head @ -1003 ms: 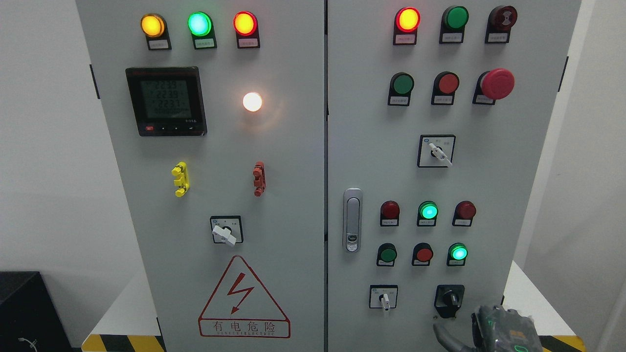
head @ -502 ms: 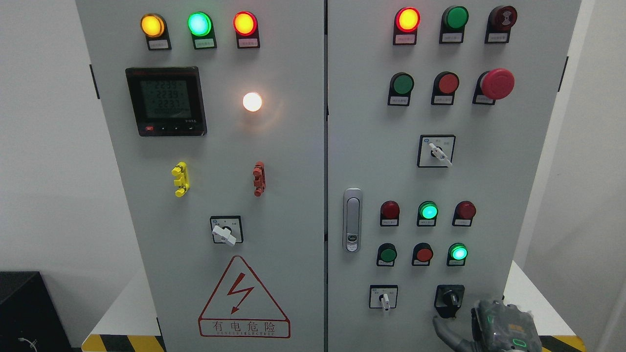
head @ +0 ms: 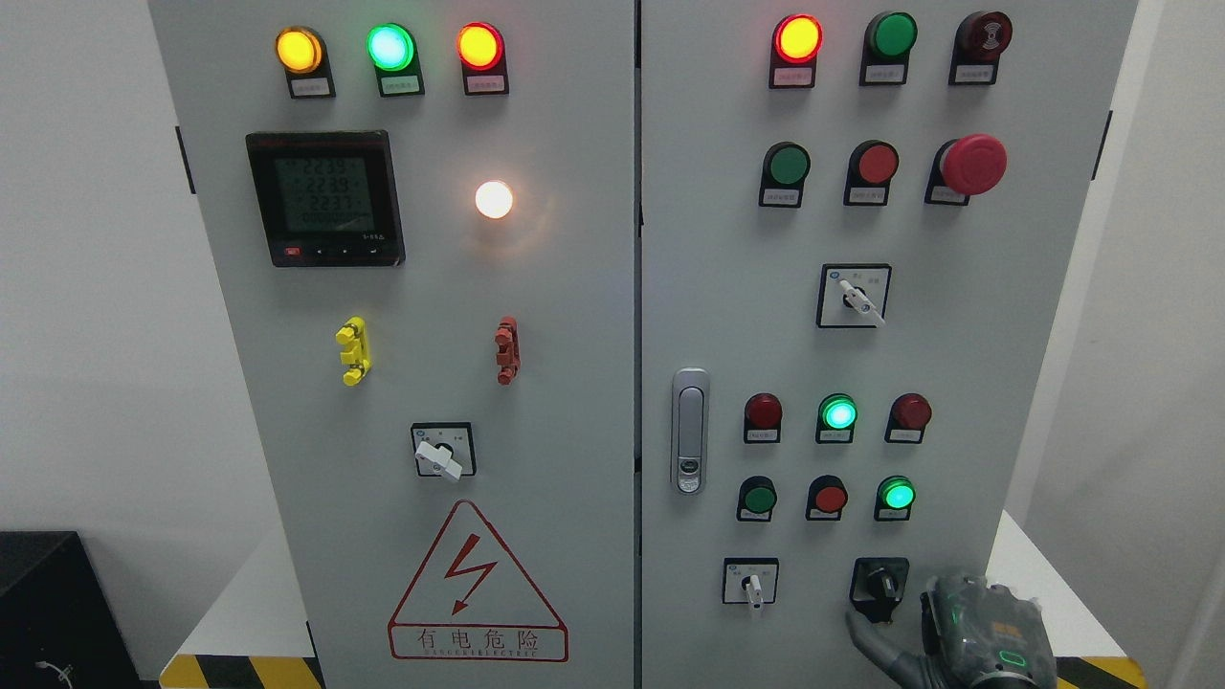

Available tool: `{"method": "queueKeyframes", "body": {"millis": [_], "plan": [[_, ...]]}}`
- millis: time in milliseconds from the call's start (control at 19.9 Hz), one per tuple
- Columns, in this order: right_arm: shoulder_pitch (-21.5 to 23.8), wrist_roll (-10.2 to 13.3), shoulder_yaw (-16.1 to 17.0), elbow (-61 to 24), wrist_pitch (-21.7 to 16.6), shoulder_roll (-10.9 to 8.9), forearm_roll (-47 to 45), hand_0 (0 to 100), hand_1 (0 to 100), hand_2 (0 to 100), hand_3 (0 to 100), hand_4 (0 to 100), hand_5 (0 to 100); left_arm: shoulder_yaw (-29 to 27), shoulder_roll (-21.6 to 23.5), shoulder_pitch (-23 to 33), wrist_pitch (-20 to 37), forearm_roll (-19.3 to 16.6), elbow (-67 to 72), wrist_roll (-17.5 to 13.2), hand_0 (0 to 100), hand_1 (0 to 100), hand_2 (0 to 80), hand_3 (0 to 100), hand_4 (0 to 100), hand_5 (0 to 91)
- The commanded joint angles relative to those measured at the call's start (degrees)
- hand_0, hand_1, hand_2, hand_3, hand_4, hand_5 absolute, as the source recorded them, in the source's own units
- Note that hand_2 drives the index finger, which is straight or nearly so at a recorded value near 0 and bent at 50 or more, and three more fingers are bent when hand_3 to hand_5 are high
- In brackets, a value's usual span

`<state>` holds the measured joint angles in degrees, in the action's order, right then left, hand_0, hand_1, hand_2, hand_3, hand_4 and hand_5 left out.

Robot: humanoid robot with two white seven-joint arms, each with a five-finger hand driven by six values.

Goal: Flip black knob to close circuit
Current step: 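Reach the right hand up toward the black rotary knob, then grip the black knob with the right hand and twist it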

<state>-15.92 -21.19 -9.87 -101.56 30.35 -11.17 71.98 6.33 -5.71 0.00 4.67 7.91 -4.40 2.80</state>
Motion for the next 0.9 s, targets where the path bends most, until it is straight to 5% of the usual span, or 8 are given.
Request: {"method": "queueKeyframes", "body": {"millis": [0, 853], "plan": [[-0.4, -0.2, -0.1, 1.5, 0.1, 0.36, 0.6, 1, 9, 92, 100, 88, 87, 0.0, 0.0, 1.1, 0.0, 0.0, 0.0, 0.0, 12, 56, 0.0, 0, 0, 0.0], [-1.9, -0.2, 0.2, 3.4, 1.4, 0.27, 0.2, 2, 11, 93, 100, 90, 88, 0.0, 0.0, 1.1, 0.0, 0.0, 0.0, 0.0, 12, 56, 0.0, 0, 0, 0.0]]}}
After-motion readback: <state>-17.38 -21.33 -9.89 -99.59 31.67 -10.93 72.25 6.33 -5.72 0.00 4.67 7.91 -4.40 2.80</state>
